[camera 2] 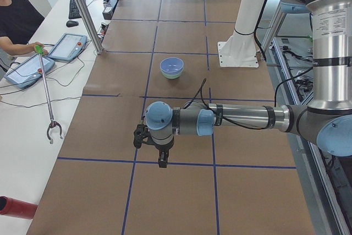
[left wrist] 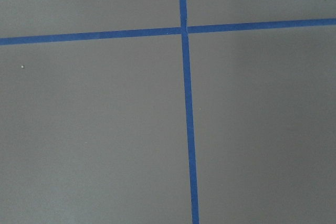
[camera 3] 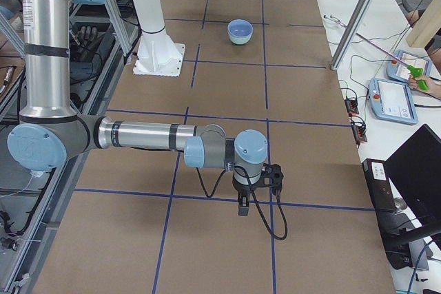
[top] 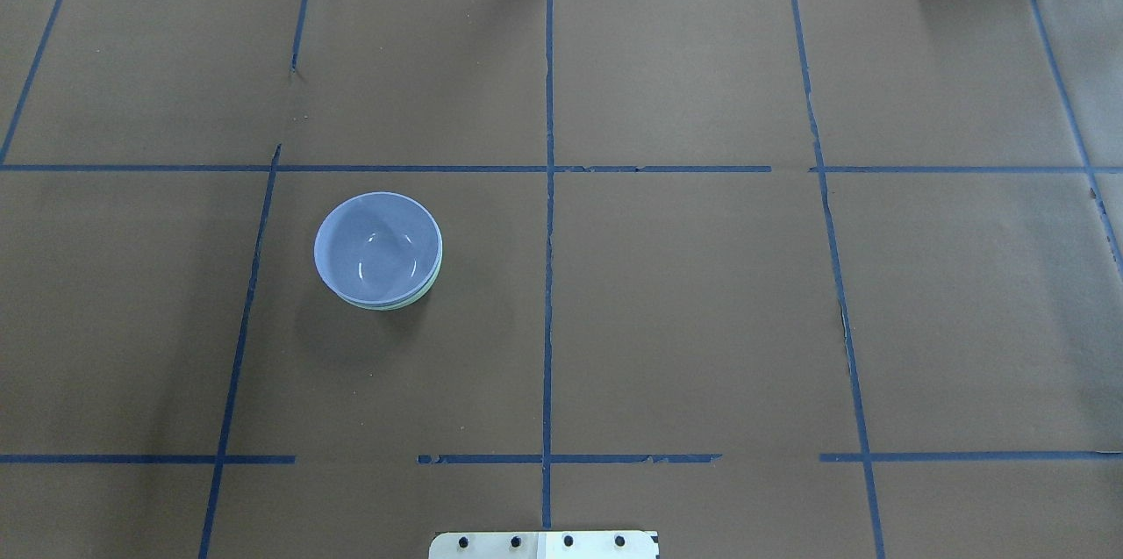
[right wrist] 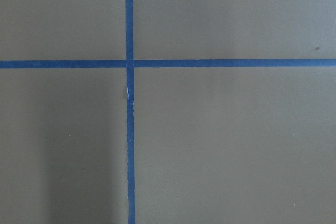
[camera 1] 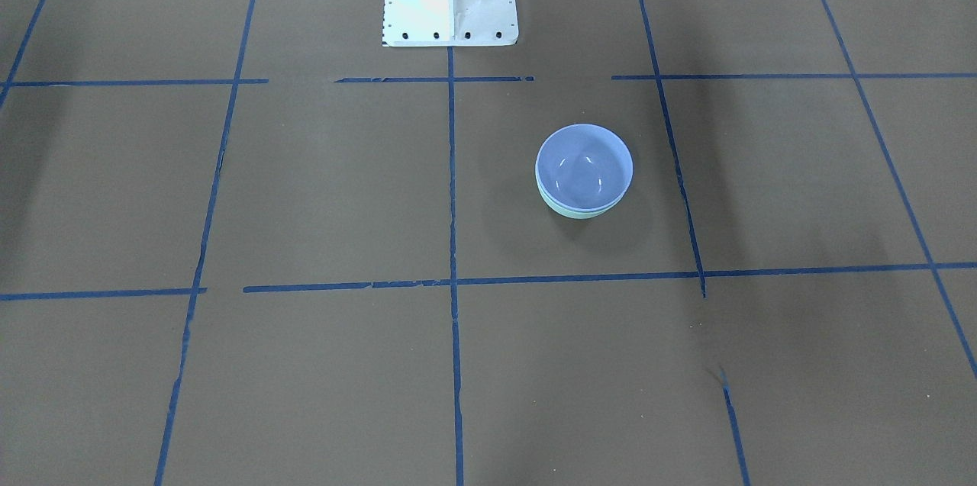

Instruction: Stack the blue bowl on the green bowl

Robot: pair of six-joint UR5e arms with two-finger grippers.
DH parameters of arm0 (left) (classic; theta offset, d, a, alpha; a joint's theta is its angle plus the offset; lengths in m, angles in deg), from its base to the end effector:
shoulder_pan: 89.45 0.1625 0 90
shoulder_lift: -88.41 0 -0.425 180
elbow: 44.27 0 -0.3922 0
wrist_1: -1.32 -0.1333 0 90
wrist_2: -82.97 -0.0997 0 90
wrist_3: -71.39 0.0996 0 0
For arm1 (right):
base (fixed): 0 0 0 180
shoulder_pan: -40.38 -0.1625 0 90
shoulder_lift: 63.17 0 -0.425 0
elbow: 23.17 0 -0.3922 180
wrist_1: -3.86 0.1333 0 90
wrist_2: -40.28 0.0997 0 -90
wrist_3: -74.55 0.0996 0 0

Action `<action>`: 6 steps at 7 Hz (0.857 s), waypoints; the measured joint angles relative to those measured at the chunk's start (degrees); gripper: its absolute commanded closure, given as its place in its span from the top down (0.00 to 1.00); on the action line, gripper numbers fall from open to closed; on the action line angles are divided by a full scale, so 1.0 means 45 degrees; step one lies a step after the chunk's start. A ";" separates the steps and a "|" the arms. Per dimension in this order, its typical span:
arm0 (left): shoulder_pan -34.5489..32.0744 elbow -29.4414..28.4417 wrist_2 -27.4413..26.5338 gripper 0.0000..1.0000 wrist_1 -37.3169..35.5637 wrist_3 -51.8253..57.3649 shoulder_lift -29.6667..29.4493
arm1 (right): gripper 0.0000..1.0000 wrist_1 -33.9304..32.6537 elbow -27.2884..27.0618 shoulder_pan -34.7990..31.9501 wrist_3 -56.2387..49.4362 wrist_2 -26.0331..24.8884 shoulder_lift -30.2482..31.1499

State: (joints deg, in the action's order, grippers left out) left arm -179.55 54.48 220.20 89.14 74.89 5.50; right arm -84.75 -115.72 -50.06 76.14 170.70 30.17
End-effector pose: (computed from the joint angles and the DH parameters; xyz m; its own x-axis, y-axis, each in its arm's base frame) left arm -0.0610 -0.4386 0.6414 0.6779 0.0532 -0.7332 -0.0397 0.9986 0.0358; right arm 0.0723 -0.4673 0.6670 0.7608 0.0268 0.6484 -0.0288 0.9996 -0.0075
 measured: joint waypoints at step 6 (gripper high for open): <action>-0.0193 -0.0147 0.0025 1.00 -0.0042 -0.0016 -0.0096 | 1.00 0.0004 0.0000 0.0000 0.0000 0.0000 0.0000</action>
State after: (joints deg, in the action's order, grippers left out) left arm -180.41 53.82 220.31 88.95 74.82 5.07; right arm -84.73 -115.72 -50.06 76.14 170.70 30.17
